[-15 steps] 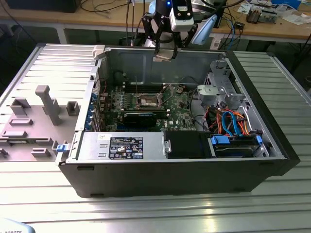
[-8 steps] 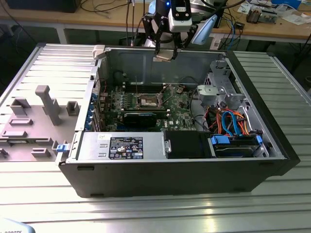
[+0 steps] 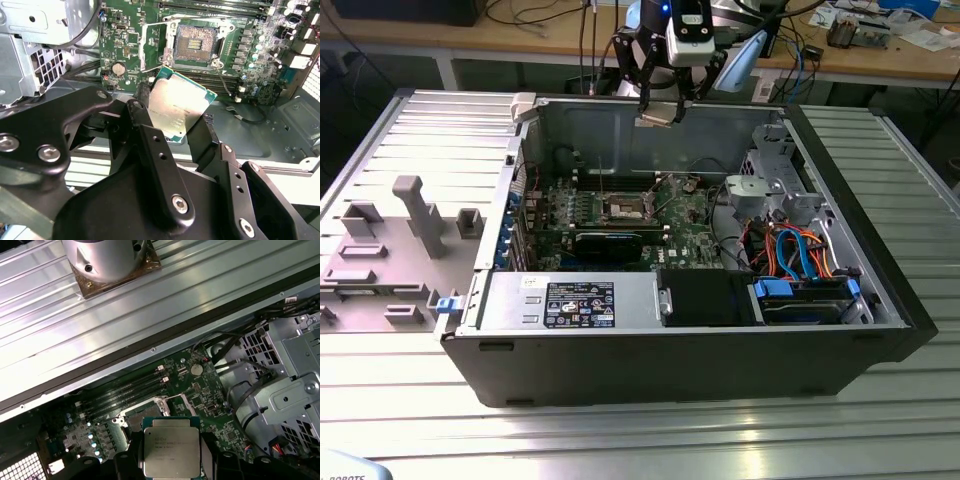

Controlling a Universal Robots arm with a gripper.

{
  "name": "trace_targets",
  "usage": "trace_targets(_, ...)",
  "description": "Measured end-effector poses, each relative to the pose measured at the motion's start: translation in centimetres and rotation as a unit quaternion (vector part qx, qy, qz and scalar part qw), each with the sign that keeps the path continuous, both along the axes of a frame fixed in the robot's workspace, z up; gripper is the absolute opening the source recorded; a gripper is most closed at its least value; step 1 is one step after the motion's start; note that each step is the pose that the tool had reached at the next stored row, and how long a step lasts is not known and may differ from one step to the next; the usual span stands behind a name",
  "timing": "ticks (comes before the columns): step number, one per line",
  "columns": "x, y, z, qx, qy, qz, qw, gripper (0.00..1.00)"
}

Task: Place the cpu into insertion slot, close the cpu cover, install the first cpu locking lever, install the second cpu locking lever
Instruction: 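Place the cpu into insertion slot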

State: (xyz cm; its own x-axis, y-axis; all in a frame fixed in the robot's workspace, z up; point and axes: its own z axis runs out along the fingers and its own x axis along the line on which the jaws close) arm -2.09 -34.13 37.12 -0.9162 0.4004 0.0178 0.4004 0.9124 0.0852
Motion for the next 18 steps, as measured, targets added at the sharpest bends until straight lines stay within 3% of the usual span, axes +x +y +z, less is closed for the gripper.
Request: trace_targets(18, 0.00, 0.00, -0.01, 0.0001, 0.0000, -0.005, 0.99999, 0.54)
